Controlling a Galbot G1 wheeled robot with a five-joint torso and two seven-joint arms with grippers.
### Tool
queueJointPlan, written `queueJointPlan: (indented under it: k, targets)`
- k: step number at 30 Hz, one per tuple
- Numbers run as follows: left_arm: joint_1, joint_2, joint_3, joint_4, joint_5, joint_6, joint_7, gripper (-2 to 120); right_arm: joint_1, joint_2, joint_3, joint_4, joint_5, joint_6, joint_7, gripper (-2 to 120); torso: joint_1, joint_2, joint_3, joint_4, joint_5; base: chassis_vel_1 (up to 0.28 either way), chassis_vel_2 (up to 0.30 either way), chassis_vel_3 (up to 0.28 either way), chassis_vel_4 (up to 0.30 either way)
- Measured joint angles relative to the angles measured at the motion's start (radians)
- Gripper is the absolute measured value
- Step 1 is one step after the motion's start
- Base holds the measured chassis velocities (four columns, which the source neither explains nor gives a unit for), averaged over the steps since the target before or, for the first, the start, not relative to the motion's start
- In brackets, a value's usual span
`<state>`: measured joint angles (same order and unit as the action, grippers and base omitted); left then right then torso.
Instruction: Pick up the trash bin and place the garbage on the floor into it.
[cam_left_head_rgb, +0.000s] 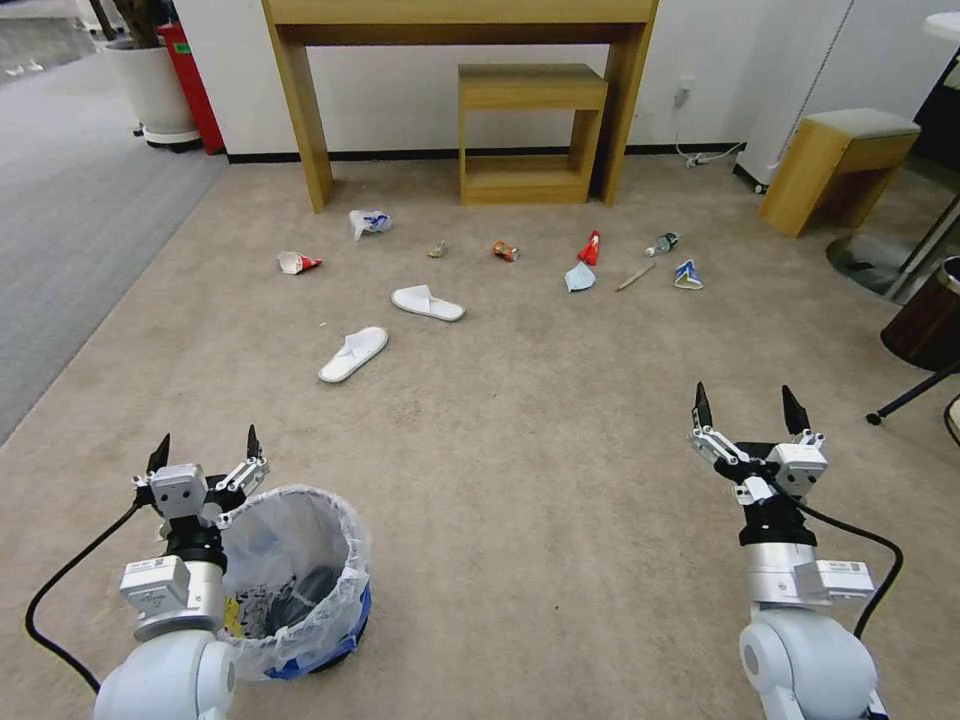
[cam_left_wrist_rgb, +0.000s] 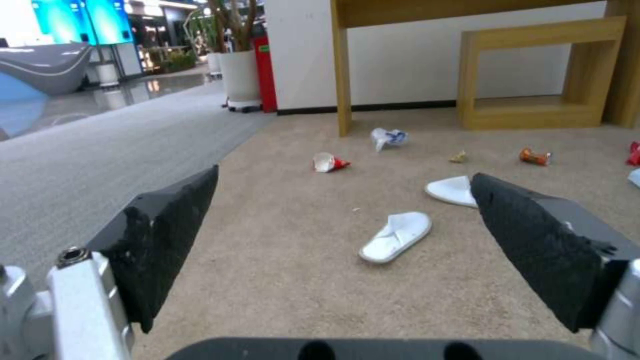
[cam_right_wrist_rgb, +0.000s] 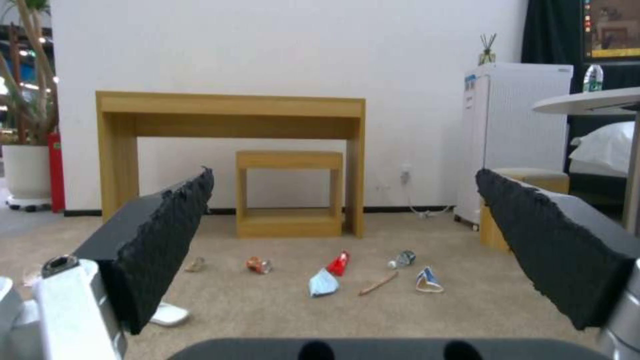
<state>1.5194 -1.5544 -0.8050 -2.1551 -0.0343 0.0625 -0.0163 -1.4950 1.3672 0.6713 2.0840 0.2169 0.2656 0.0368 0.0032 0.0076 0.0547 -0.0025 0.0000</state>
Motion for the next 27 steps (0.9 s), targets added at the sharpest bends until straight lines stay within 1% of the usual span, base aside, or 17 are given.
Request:
queueJointPlan:
  k: [27]
  targets:
    - [-0.003,-0.002,0.001,0.007,0.002,-0.001,0.000,100,0.009,0.001,0.009,-0.005,-0.008,-0.004,0.011,100,0.000,0.000,0.000,0.0000,0.0000,0.000,0.000,0.000,0.000]
